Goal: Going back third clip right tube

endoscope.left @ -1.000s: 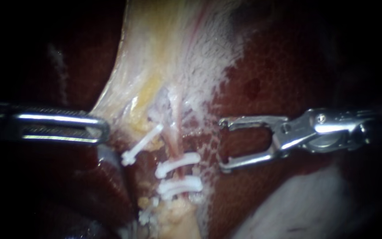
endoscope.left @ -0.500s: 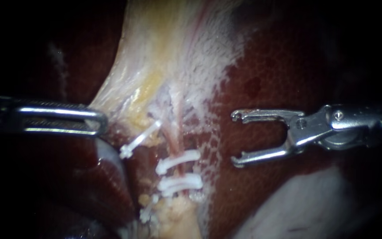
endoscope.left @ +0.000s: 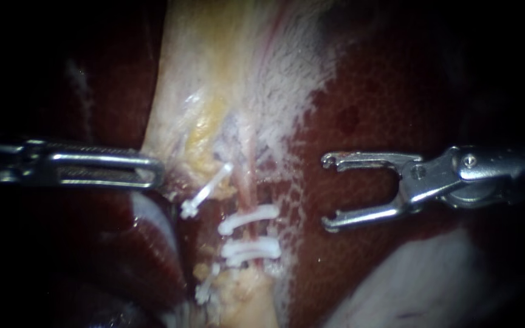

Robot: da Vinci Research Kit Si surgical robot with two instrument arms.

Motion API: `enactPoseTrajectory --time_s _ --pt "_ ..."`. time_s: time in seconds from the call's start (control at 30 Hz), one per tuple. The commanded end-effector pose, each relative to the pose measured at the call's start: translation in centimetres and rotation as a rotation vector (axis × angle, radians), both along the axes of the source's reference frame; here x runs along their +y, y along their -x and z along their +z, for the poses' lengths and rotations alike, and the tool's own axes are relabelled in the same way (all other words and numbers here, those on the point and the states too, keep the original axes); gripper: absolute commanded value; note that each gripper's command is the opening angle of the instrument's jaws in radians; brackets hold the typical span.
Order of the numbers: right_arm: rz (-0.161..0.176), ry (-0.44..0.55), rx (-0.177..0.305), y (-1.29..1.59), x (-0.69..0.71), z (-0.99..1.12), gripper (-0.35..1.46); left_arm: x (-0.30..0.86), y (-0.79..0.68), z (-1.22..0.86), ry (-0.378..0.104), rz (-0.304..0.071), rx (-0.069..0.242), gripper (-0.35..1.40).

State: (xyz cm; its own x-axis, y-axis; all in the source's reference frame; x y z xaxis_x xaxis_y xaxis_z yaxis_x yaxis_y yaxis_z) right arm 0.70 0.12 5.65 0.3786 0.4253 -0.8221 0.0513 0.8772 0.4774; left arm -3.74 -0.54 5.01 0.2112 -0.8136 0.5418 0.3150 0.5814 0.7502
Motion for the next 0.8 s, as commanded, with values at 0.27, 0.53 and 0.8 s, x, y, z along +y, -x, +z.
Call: enactPoseTrajectory --time_s 0.27,0.53,0.8 --pt "0.000 0.000 0.000 0.00 -0.01 -0.01 0.60 -0.06 0.07 0.01 0.000 0.013 0.000 -0.35" --pt "0.000 0.000 0.000 0.00 -0.02 -0.02 0.60 -0.09 0.12 0.04 -0.006 0.018 -0.001 -0.35" --pt "0.000 0.000 0.000 0.00 -0.03 -0.03 0.60 -0.09 0.12 0.04 -0.006 0.018 -0.001 -0.35"
